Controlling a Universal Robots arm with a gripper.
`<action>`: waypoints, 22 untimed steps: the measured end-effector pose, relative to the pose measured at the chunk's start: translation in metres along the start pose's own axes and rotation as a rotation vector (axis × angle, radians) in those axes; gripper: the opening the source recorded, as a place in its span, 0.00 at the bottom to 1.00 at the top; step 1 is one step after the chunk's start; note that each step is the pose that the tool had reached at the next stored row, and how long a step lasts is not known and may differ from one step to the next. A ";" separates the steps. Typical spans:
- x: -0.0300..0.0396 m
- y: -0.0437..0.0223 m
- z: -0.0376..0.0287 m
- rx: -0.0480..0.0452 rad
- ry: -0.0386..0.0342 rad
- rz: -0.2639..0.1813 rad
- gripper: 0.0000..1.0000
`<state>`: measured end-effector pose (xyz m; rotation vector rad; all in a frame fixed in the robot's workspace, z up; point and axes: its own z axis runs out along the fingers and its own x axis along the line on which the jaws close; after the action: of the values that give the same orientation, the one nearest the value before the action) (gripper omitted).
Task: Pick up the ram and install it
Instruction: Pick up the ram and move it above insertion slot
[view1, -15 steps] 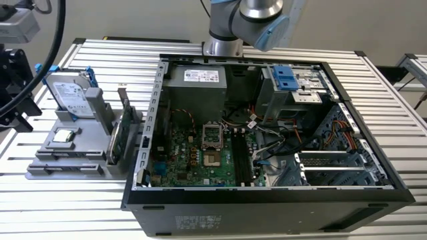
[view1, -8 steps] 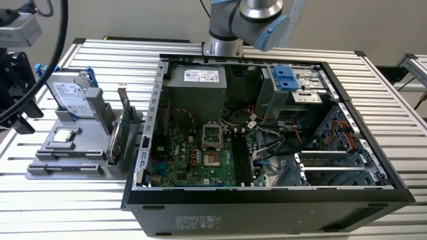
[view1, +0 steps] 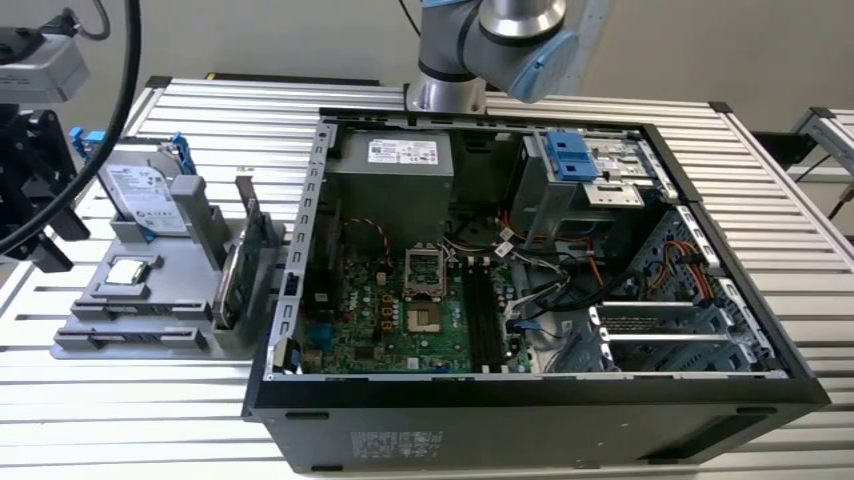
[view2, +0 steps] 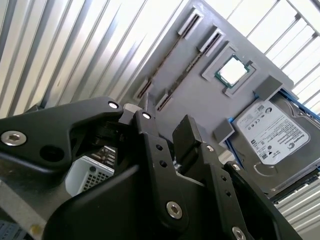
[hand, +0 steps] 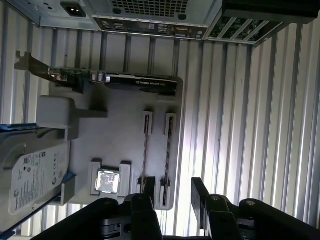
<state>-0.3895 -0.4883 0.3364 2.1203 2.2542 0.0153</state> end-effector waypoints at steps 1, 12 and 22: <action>0.0000 0.0000 0.0006 0.0000 -0.0001 0.000 1.00; 0.0005 -0.0003 0.0076 0.0000 -0.0009 0.000 1.00; 0.0009 -0.0006 0.0143 0.0001 -0.0019 0.000 1.00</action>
<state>-0.3895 -0.4878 0.3222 2.1194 2.2534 0.0132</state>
